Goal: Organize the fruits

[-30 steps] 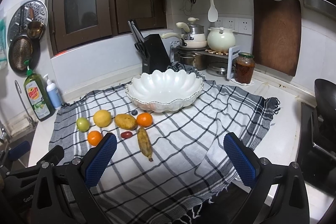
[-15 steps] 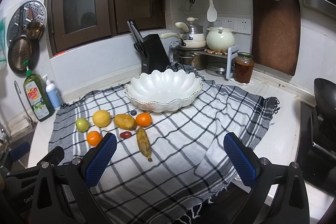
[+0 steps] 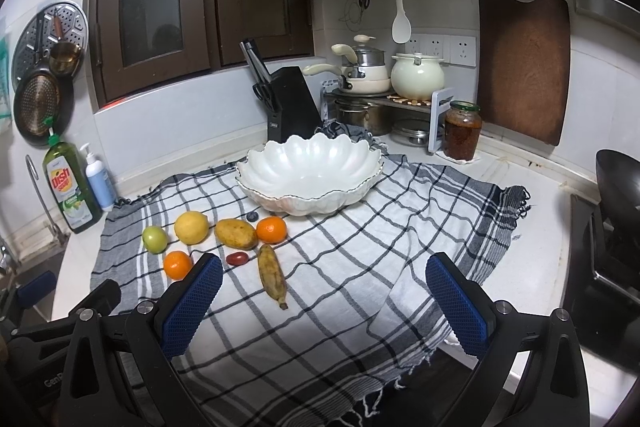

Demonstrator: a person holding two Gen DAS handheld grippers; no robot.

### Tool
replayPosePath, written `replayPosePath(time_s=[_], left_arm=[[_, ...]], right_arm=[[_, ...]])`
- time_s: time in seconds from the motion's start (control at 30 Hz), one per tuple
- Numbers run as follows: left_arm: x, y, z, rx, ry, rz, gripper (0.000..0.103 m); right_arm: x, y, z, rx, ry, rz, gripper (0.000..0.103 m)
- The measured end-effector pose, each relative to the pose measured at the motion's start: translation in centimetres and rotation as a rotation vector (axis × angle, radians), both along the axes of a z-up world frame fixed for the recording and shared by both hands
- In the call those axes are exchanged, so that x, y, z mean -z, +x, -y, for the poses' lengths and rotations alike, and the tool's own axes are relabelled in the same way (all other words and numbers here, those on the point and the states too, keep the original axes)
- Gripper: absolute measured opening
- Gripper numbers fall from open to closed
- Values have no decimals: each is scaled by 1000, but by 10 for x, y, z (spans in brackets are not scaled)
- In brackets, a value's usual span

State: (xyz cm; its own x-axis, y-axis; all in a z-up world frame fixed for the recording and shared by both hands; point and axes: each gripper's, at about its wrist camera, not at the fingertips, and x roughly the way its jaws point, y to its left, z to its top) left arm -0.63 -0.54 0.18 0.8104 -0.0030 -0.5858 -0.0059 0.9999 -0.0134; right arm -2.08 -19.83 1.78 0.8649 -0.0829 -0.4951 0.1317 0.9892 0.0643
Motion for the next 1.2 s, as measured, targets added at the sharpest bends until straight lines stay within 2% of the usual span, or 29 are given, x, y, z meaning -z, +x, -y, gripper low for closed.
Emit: replayPosePath(time_s=[1.0, 1.13, 1.2], left_arm=[[1, 7, -3, -6, 3, -11, 103], [6, 14, -7, -16, 4, -14, 103], [10, 19, -8, -19, 5, -19, 103]], right_arm=[[-2, 3, 3, 2, -8, -13, 103], [5, 12, 1, -1, -19, -25, 103], [17, 20, -3, -9, -26, -30, 103]])
